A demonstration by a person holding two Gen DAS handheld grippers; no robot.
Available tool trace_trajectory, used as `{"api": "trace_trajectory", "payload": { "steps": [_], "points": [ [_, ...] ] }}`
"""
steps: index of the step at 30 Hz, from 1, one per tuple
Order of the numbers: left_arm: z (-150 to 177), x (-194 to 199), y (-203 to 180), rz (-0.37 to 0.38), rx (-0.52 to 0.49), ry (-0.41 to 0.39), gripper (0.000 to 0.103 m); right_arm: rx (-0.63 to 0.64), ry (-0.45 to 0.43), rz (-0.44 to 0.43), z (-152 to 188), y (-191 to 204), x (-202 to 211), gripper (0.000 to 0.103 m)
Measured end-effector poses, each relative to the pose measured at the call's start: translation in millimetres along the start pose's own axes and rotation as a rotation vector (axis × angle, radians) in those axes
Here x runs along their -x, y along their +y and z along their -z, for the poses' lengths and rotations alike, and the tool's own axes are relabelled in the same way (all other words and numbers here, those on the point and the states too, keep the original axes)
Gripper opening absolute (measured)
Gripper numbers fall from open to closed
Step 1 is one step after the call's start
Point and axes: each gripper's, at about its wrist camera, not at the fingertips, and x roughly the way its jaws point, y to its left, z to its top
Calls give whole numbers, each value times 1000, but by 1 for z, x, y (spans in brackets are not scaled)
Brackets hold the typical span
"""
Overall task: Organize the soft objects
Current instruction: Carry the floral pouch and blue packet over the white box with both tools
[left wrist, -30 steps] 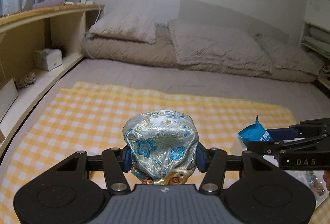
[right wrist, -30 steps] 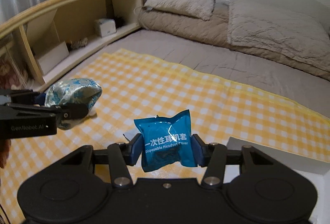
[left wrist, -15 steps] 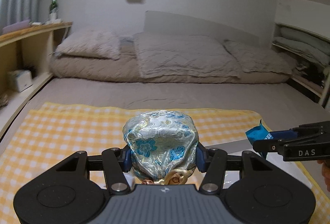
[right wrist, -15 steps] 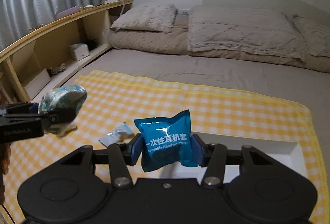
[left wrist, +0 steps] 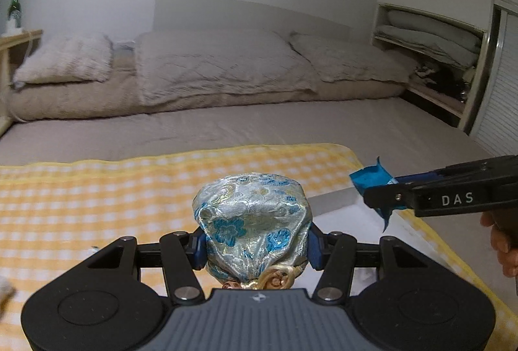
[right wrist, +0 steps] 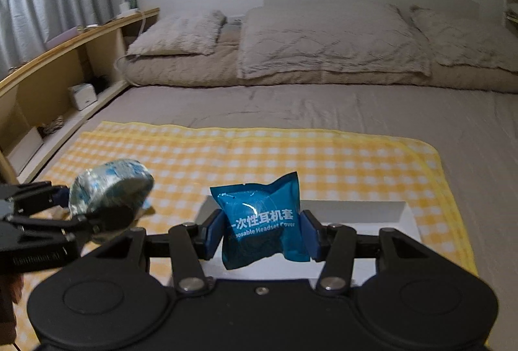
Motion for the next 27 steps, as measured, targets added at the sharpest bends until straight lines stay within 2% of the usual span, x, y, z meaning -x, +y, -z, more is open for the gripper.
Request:
{"api": "trace_trajectory", "payload": {
  "steps": [6,14,22,27],
  "points": [
    [4,-41,-18,71,38,33,56,-28,36,60,5,-31,-13,52],
    [22,-88,-44,121,-12,79,56,-88,96,137,15,-76,-34,52],
    [31,-120,-57,86,-108,94,57,-129,143,179,20,-107,-57,52],
    [30,-133,-51,81,-87,98,59,-130,171,174,19,-112,-78,52]
  ]
}}
